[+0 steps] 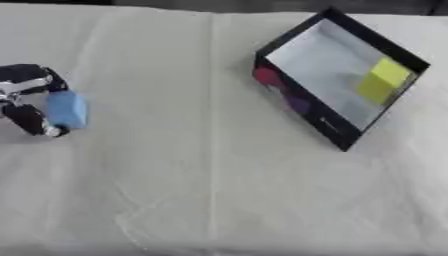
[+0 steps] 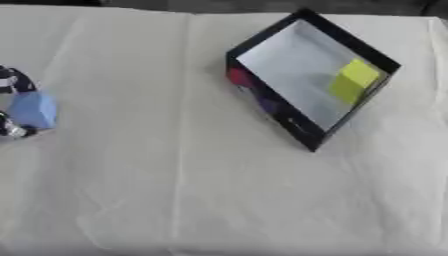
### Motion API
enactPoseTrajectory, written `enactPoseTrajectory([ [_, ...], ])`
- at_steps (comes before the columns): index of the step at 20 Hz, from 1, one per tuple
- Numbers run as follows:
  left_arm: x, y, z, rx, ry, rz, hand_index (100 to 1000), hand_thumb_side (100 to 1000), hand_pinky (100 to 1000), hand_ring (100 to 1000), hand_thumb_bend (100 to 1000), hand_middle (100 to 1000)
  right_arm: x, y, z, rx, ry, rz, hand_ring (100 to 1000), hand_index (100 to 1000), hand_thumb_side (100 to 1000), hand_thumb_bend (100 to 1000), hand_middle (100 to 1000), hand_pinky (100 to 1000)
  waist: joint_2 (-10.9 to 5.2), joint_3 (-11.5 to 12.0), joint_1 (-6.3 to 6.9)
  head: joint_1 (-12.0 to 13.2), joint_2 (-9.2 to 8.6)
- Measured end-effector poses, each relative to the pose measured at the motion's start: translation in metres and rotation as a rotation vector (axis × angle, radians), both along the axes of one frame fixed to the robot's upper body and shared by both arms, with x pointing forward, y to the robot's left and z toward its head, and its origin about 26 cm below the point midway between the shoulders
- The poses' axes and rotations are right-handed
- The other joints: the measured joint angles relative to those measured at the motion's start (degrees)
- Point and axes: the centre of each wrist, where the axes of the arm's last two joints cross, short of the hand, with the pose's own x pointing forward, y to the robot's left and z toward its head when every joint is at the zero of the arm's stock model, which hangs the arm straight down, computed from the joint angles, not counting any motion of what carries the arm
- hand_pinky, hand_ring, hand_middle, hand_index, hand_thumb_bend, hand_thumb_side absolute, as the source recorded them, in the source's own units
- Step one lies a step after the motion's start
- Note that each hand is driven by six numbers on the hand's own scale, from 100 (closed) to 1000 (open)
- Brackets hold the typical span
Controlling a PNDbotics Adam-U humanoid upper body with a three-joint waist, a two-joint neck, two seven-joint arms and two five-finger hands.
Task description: Pick up the objects with one hand, pass them to the other hand, and then place them into the box on the other side of the table.
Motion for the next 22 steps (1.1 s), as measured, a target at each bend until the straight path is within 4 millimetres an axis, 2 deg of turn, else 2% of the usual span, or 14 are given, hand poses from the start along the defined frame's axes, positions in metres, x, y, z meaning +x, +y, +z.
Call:
enactPoseTrajectory([
  [3, -0.004, -0.005, 0.009, -0.033, -0.027, -0.019, 567, 150, 765, 739, 100, 609, 0.000, 0.000, 0.000, 0.000, 0.001, 0.000, 979, 1000, 468, 100, 891, 739, 0.00, 0.0, 0.00, -0.3, 0.00],
  [10, -0.014, -0.026, 0.033, -0.140, -0.112, -0.081, 551, 163, 755, 719, 100, 586, 0.001, 0.004, 0.006, -0.006, -0.025, 0.021, 979, 1000, 428, 100, 891, 742, -0.01, 0.0, 0.00, -1.5, 0.00],
  [12, -0.016, -0.035, 0.039, -0.164, -0.141, -0.103, 549, 165, 753, 715, 100, 581, 0.002, 0.009, 0.010, -0.014, -0.035, 0.039, 980, 1000, 387, 100, 892, 746, -0.04, 0.0, 0.00, -2.0, 0.00],
  [13, -0.016, -0.040, 0.041, -0.177, -0.155, -0.117, 549, 174, 752, 712, 100, 579, 0.002, 0.011, 0.011, -0.021, -0.038, 0.048, 980, 1000, 402, 100, 893, 746, -0.08, -0.1, 0.00, -2.1, 0.00],
  [22, -0.014, -0.083, 0.040, -0.315, -0.212, -0.215, 530, 216, 750, 700, 100, 567, 0.009, 0.041, 0.027, -0.132, -0.049, 0.152, 985, 1000, 298, 100, 902, 761, -0.31, -0.3, 0.00, -3.3, 0.00],
])
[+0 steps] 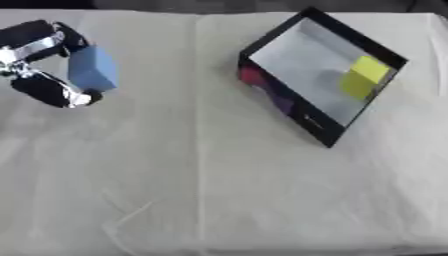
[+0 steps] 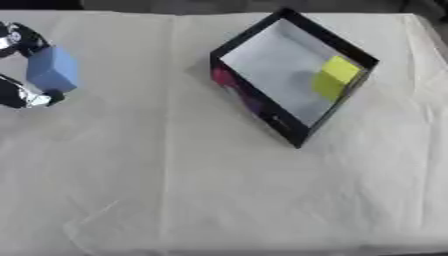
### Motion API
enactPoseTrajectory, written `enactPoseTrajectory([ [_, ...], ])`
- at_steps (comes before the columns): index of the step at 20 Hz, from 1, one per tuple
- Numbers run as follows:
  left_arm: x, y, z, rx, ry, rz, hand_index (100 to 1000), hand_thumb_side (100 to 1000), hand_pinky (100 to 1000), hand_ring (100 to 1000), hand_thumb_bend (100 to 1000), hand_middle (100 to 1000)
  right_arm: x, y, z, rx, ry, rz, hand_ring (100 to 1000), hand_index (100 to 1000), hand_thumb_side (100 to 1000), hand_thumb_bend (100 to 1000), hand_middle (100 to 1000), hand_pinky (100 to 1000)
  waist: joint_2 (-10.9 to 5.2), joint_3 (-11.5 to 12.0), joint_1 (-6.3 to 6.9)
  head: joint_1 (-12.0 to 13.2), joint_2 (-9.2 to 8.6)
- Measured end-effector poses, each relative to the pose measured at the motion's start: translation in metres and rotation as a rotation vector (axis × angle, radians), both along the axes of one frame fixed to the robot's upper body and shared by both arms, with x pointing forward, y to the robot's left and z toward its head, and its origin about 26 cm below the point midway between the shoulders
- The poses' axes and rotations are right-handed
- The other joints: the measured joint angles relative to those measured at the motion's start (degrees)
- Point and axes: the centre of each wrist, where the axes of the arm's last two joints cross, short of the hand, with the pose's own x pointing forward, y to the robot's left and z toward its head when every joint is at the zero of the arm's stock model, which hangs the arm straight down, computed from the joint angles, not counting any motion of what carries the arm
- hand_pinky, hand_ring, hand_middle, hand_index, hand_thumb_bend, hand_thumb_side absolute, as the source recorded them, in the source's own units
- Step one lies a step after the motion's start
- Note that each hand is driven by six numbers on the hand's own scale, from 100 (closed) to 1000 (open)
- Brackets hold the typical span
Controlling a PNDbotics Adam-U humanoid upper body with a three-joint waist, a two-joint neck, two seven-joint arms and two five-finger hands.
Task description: Pick up the objects with one hand, pass them to the other hand, and then place them into the box on the other side of the table.
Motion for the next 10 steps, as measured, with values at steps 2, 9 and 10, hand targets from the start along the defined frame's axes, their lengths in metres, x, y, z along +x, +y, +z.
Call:
enactPoseTrajectory([
  [2, 0.001, -0.007, -0.002, -0.024, -0.012, -0.019, 527, 223, 749, 698, 100, 564, 0.002, 0.007, 0.003, -0.031, 0.000, 0.021, 985, 1000, 274, 100, 903, 763, -0.22, -0.1, 0.00, -0.2, 0.01],
  [9, 0.006, -0.026, -0.014, -0.090, -0.054, -0.082, 521, 234, 752, 692, 100, 558, 0.006, 0.028, 0.011, -0.133, 0.013, 0.083, 989, 1000, 217, 100, 909, 774, -0.45, -0.5, -0.02, -0.9, 0.06],
  [10, 0.007, -0.028, -0.016, -0.099, -0.062, -0.093, 519, 246, 754, 689, 100, 556, 0.007, 0.031, 0.012, -0.149, 0.017, 0.092, 989, 1000, 202, 100, 910, 776, -0.52, -0.5, -0.02, -1.0, 0.07],
])
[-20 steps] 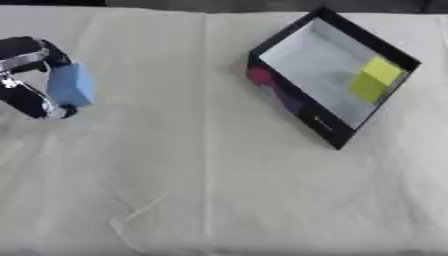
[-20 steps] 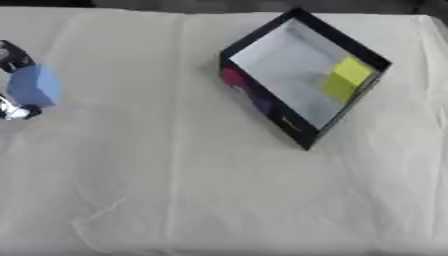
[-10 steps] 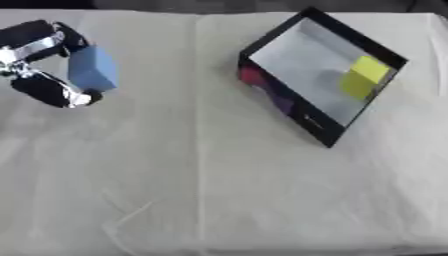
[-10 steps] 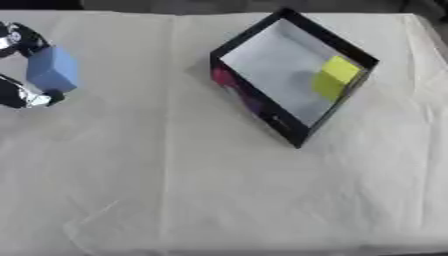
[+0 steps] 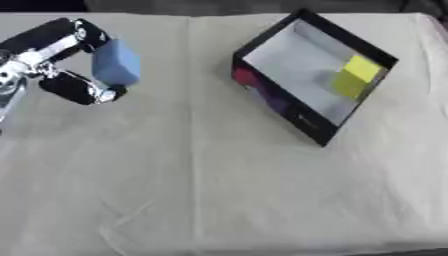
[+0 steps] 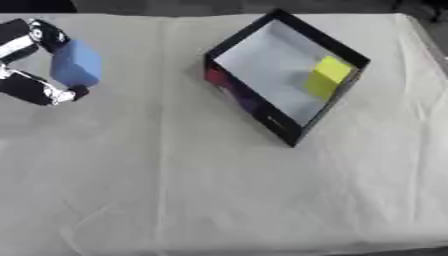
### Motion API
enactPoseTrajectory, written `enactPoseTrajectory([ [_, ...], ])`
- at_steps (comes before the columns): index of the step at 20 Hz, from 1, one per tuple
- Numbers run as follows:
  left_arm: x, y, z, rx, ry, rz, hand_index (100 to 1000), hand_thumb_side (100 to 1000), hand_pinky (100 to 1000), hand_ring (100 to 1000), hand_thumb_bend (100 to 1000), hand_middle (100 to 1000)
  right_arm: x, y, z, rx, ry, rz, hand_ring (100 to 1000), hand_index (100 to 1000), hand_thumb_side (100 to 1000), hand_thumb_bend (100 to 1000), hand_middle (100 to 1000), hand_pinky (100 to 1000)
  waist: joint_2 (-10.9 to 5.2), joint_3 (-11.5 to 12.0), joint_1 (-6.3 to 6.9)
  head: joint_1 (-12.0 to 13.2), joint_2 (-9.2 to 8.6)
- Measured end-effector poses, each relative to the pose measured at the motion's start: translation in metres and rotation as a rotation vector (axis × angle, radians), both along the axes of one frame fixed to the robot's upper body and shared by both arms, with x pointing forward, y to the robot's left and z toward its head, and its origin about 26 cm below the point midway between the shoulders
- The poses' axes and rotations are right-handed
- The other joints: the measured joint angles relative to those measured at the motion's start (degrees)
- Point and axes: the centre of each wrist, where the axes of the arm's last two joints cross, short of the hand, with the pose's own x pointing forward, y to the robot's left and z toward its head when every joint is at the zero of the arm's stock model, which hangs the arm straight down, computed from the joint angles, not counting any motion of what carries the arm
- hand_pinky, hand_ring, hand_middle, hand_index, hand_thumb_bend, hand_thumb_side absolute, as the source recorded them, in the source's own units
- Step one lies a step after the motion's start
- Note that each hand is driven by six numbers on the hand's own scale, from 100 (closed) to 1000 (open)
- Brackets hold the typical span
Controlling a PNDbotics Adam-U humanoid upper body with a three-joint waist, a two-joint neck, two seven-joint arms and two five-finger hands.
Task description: Pick up the objects with one hand, pass them to the other hand, and then place them into the box on the other side of the table.
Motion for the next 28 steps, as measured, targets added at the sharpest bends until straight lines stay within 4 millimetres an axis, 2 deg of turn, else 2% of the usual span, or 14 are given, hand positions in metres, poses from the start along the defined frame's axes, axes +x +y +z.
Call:
enactPoseTrajectory([
  [6, 0.004, -0.013, -0.011, -0.062, -0.037, -0.057, 513, 270, 753, 684, 100, 551, 0.005, 0.014, -0.001, -0.079, 0.034, 0.026, 991, 1000, 201, 100, 913, 778, -0.12, 0.0, 0.00, -0.5, 0.02],
  [7, 0.005, -0.014, -0.012, -0.070, -0.040, -0.060, 491, 342, 753, 670, 100, 539, 0.006, 0.015, -0.002, -0.086, 0.039, 0.028, 994, 1000, 184, 100, 917, 783, -0.12, 0.0, -0.01, -0.6, 0.02],
  [8, 0.006, -0.014, -0.016, -0.081, -0.034, -0.057, 491, 342, 753, 668, 100, 540, 0.006, 0.017, -0.003, -0.093, 0.041, 0.033, 996, 1000, 100, 100, 916, 785, -0.13, 0.0, -0.01, -0.7, 0.02],
  [9, 0.007, -0.013, -0.021, -0.096, -0.019, -0.051, 488, 353, 753, 666, 100, 536, 0.007, 0.019, -0.003, -0.103, 0.045, 0.037, 997, 1000, 179, 100, 920, 787, -0.14, 0.0, -0.01, -0.9, 0.02],
  [11, 0.009, -0.013, -0.031, -0.133, 0.008, -0.040, 485, 367, 751, 664, 100, 533, 0.010, 0.024, -0.005, -0.127, 0.053, 0.047, 998, 1000, 169, 100, 922, 790, -0.14, 0.0, -0.01, -1.3, 0.08],
  [15, 0.009, -0.018, -0.035, -0.186, 0.006, -0.048, 482, 381, 750, 662, 100, 530, 0.014, 0.029, -0.010, -0.176, 0.073, 0.059, 998, 998, 151, 100, 924, 797, -0.14, 0.1, -0.01, -2.0, 0.25],
  [21, 0.007, -0.028, -0.041, -0.207, -0.025, -0.082, 482, 363, 748, 663, 100, 529, 0.017, 0.038, -0.015, -0.248, 0.093, 0.091, 998, 996, 138, 100, 925, 805, -0.14, 0.2, -0.09, -2.9, 0.40],
  [28, 0.006, -0.036, -0.043, -0.209, -0.077, -0.113, 483, 290, 747, 666, 100, 530, 0.021, 0.048, -0.018, -0.301, 0.116, 0.141, 1000, 1000, 155, 100, 930, 809, -0.14, 0.4, -0.19, -3.5, 0.40],
])
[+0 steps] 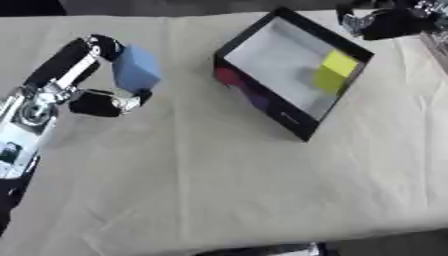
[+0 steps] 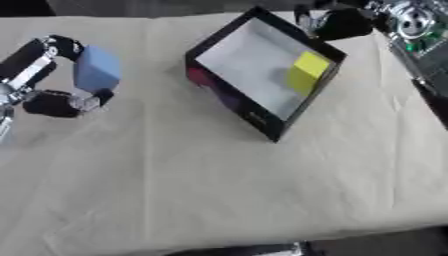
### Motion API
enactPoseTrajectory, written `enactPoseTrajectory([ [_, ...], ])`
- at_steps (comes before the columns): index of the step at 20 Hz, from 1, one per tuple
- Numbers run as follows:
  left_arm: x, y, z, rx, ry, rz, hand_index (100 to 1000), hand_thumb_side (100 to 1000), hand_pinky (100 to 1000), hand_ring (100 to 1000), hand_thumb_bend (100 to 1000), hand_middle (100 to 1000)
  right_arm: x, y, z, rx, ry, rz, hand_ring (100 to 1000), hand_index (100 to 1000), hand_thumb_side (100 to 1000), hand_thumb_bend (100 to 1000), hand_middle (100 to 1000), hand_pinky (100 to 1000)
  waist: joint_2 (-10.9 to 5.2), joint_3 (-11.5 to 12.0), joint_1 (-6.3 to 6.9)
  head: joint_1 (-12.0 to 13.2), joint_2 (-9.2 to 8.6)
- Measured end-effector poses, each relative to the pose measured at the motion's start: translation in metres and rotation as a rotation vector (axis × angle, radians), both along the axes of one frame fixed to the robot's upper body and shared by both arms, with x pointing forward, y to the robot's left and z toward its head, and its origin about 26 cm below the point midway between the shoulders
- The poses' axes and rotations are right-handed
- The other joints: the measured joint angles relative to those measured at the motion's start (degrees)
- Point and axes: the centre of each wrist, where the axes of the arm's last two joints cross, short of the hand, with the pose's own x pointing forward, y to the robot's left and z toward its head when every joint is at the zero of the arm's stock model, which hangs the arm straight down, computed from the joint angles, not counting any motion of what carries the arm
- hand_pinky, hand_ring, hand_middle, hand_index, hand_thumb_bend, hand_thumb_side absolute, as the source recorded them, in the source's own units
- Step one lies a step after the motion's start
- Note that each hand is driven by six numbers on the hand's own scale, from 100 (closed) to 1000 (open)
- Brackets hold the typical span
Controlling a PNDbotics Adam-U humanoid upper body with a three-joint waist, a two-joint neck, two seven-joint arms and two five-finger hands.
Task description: Pick up the objects with one hand, pass them to the other hand, and then place them into the box on the other side of the table.
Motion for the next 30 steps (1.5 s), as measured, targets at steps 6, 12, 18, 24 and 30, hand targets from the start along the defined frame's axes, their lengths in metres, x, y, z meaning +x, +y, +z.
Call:
enactPoseTrajectory([
  [6, -0.002, -0.012, 0.000, 0.002, -0.069, -0.042, 484, 250, 745, 668, 100, 531, 0.004, 0.012, 0.000, -0.024, 0.025, 0.053, 1000, 1000, 186, 100, 935, 810, 0.00, 0.3, -0.27, -0.3, 0.00],
  [12, -0.003, -0.028, 0.002, -0.006, -0.124, -0.088, 483, 241, 744, 668, 100, 530, 0.007, 0.025, -0.001, -0.037, 0.050, 0.100, 1000, 1000, 218, 100, 939, 810, -0.07, 0.4, -0.33, -0.7, 0.01],
  [18, -0.004, -0.039, 0.003, -0.011, -0.144, -0.120, 483, 233, 742, 667, 100, 529, 0.010, 0.035, -0.004, -0.042, 0.078, 0.146, 1000, 1000, 246, 100, 945, 813, -0.07, 0.7, -0.33, -1.1, 0.01],
  [24, -0.005, -0.051, 0.008, -0.012, -0.159, -0.141, 483, 216, 719, 658, 100, 526, 0.011, 0.042, -0.005, -0.065, 0.101, 0.182, 1000, 1000, 266, 100, 948, 817, -0.07, 0.8, -0.33, -1.5, 0.01],
  [30, -0.003, -0.063, 0.006, 0.016, -0.157, -0.153, 484, 190, 717, 657, 100, 527, 0.014, 0.051, -0.002, -0.087, 0.124, 0.224, 1000, 1000, 296, 100, 950, 820, -0.07, 0.7, -0.65, -1.5, 0.01],
])
